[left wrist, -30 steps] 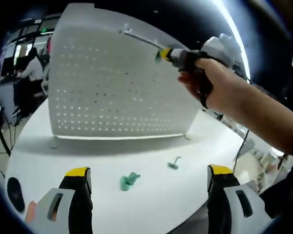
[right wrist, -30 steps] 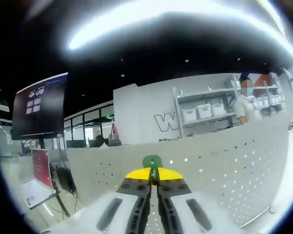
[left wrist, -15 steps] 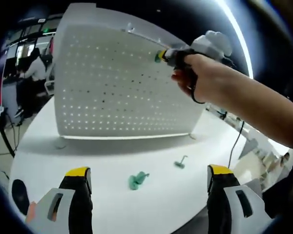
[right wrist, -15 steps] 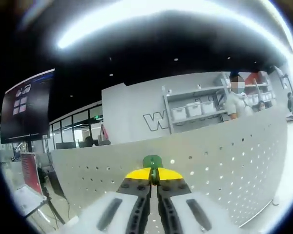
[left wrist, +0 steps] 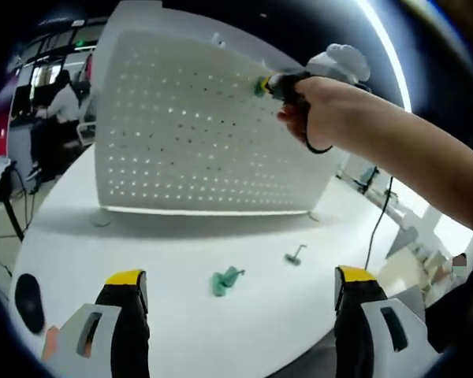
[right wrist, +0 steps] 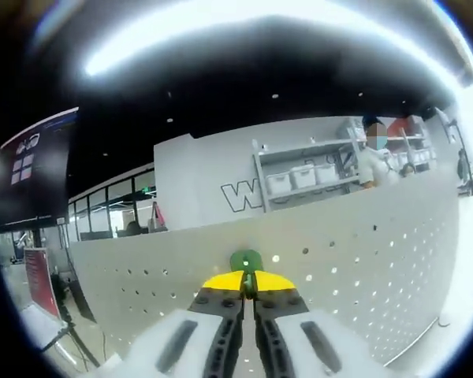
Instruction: Insert the hook assembly into the mounting plate slot until the hook locks in place.
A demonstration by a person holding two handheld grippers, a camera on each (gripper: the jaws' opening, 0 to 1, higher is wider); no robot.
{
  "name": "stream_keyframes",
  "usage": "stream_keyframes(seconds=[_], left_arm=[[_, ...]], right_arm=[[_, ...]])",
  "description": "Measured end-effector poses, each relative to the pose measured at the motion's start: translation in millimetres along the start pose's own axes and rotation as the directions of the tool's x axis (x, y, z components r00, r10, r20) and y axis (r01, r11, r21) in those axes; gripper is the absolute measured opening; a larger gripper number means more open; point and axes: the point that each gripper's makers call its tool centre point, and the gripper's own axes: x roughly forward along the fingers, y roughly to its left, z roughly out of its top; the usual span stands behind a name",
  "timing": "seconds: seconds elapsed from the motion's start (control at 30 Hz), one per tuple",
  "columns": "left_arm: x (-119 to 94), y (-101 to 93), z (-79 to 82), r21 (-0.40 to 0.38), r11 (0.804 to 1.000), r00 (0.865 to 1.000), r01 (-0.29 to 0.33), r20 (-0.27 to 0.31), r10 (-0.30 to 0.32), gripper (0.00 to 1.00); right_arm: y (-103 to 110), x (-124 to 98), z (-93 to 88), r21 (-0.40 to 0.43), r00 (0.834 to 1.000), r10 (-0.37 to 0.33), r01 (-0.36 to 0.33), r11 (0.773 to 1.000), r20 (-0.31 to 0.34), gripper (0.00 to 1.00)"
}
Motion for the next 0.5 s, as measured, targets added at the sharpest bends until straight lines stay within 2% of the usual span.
stream_keyframes(seconds=[0.17,0.5], left_arm=[[-2.0,7.1,-1.0,-0.006,1.0,1.0,-0.017,0.001,0.017,1.0],[0.1,7.7,-0.2,-0.006,1.0,1.0,-0.019,0.006,0.019,1.0]], right_arm=[[-1.0,1.1,-10.3,0.002,1.0,-0.01,0.01,1.0,-0.018,0.0],[-5.0,5.7,-8.5,-0.03,1.0,0.002,-0.002,1.0,-0.009,0.0]])
